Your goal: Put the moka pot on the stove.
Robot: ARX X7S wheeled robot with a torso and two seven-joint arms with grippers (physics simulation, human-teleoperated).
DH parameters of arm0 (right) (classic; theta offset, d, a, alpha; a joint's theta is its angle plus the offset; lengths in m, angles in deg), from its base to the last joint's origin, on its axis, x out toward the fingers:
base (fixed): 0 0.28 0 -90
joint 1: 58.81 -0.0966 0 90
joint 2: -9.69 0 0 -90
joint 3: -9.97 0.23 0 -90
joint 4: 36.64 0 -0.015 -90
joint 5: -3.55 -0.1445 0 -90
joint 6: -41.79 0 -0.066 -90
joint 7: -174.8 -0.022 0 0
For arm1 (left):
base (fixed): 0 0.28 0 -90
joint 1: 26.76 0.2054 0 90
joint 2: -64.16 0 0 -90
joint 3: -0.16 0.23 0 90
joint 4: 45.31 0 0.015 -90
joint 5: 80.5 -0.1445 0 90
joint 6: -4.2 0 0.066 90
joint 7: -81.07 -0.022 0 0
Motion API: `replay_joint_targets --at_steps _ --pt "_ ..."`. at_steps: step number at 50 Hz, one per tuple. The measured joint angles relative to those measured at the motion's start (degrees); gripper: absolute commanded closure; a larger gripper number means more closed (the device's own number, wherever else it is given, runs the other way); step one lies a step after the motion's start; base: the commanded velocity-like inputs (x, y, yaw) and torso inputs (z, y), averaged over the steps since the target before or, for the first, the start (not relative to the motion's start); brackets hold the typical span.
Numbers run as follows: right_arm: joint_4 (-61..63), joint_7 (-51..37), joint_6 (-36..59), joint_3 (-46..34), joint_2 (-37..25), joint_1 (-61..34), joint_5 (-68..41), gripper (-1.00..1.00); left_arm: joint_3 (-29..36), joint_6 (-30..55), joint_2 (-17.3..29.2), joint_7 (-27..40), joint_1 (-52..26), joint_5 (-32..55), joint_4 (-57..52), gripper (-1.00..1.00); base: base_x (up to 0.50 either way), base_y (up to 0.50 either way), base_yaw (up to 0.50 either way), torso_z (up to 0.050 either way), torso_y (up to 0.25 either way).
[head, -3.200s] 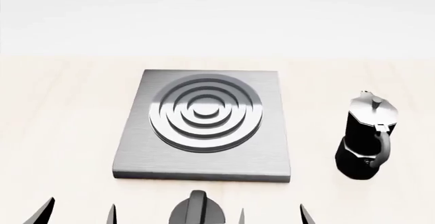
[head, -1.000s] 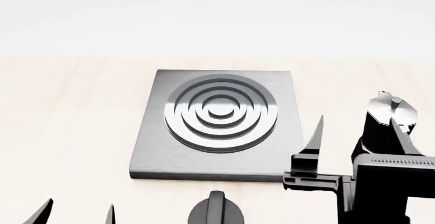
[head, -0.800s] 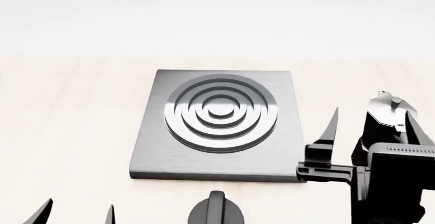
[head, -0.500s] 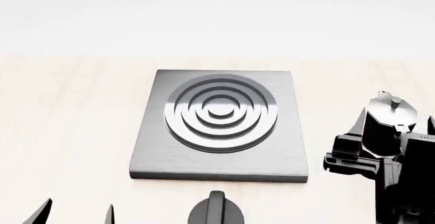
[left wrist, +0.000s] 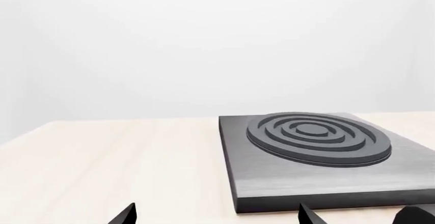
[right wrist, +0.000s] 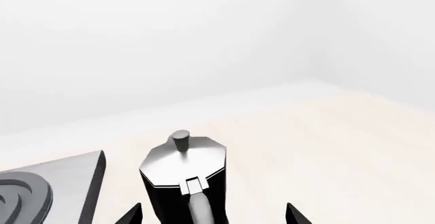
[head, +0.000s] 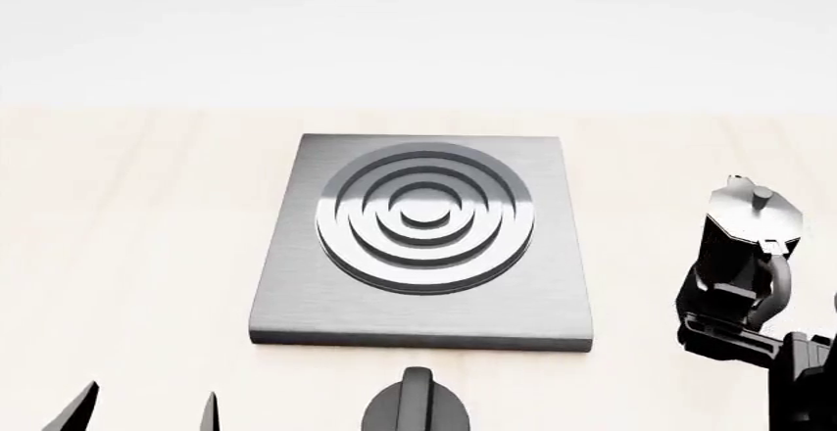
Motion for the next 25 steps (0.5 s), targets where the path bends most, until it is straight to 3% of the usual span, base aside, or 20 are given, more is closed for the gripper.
replay_joint_targets --at_steps 25 --pt "-12.3 1.6 -1.8 -3.1 0.1 -5.6 1.9 -1.0 1.0 -0.1 0.8 1.0 -0.2 0.6 0.0 -1.0 0.0 0.0 0.0 0.0 0.0"
